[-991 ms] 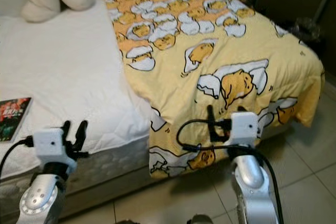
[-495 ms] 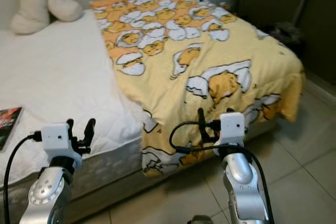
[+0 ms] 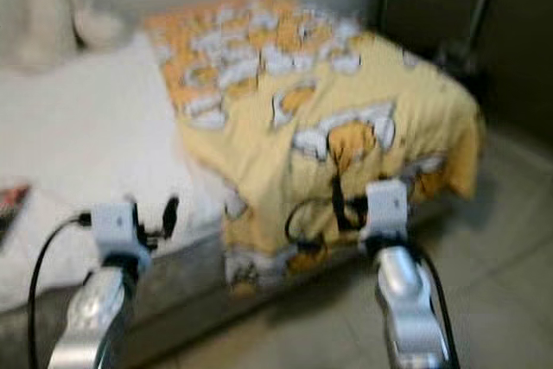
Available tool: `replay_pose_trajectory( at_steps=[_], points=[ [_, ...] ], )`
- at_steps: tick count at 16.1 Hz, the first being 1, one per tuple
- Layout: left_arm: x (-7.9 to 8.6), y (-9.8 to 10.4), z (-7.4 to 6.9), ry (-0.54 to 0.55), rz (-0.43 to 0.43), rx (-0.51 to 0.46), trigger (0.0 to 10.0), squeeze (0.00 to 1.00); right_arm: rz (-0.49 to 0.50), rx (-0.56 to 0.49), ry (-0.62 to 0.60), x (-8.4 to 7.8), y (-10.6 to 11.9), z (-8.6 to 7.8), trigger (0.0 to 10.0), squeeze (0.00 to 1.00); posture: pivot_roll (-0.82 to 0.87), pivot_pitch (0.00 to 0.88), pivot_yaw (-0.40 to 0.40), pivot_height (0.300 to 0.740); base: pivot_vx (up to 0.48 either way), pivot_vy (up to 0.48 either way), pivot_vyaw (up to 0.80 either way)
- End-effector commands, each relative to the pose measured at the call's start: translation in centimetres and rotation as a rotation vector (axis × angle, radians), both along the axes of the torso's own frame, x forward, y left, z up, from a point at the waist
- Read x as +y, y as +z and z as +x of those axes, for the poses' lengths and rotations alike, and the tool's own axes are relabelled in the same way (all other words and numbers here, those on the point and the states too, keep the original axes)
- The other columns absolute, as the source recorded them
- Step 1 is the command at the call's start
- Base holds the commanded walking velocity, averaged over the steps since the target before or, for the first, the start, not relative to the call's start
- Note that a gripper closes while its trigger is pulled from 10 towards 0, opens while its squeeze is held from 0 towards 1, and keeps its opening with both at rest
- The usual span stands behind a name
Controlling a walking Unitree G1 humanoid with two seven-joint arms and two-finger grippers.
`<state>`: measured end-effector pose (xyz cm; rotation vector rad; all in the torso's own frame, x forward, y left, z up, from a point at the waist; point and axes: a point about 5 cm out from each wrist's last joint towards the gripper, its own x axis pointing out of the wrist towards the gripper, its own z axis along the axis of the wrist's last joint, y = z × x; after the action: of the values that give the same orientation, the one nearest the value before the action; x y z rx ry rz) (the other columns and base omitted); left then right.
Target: Clean up the room
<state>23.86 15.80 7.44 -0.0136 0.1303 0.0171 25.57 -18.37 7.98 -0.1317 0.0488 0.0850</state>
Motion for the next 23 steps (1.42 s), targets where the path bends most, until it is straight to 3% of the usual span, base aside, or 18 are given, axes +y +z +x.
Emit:
replay_pose_trajectory(
  at_steps=[1,2,4,11,15,16,19,21,23],
  points=[
    [0.2,0.3,0.5,-0.006,0.019,-0.003,10.0,1.00,-0.006,-0.019,0.046,1.1,0.4,0.3,10.0,0.00,-0.19,0.000,0.139,0.740,0.000,0.000,0.00],
    [0.6,0.2,0.6,0.020,0.013,0.000,10.0,0.00,-0.008,-0.018,0.059,1.2,0.3,0.2,10.0,0.00,-0.19,0.000,0.139,0.740,0.390,0.000,0.00],
    [1.1,0.1,0.7,0.056,-0.004,0.009,10.0,0.00,-0.011,-0.015,0.077,1.6,0.2,0.3,10.0,0.00,-0.18,0.000,0.139,0.740,0.424,0.000,0.00],
    [0.4,0.3,0.7,0.022,0.013,-0.010,10.0,0.00,-0.025,-0.016,0.110,2.0,0.3,0.6,10.0,0.00,-0.18,0.000,0.137,0.740,0.456,0.000,0.00],
    [0.0,0.2,0.8,-0.006,0.012,-0.003,10.0,0.00,-0.024,0.001,0.120,2.0,-0.1,-0.1,10.0,0.00,-0.18,0.000,0.139,0.740,0.235,0.000,-0.59],
    [-0.2,0.1,1.1,-0.024,0.015,0.011,10.0,0.00,-0.026,0.004,0.124,2.1,-0.1,-0.3,10.0,0.00,-0.18,0.000,0.136,0.740,0.000,0.000,0.00],
    [-0.6,-2.7,3.6,-0.123,0.022,0.177,10.0,0.00,-0.023,0.013,0.142,2.4,-0.2,-0.6,10.0,0.00,-0.19,0.010,0.127,0.740,0.000,0.000,0.00],
    [0.6,-4.1,4.6,-0.133,0.058,0.268,10.0,0.00,-0.029,0.019,0.163,2.5,-0.1,-1.1,10.0,0.00,-0.21,0.031,0.135,0.740,0.000,0.000,0.00],
    [1.9,-4.5,4.8,-0.119,0.086,0.288,10.0,0.00,-0.042,0.024,0.162,2.0,0.1,-1.7,10.0,0.00,-0.22,0.052,0.139,0.740,0.000,0.000,0.00]
  ],
)
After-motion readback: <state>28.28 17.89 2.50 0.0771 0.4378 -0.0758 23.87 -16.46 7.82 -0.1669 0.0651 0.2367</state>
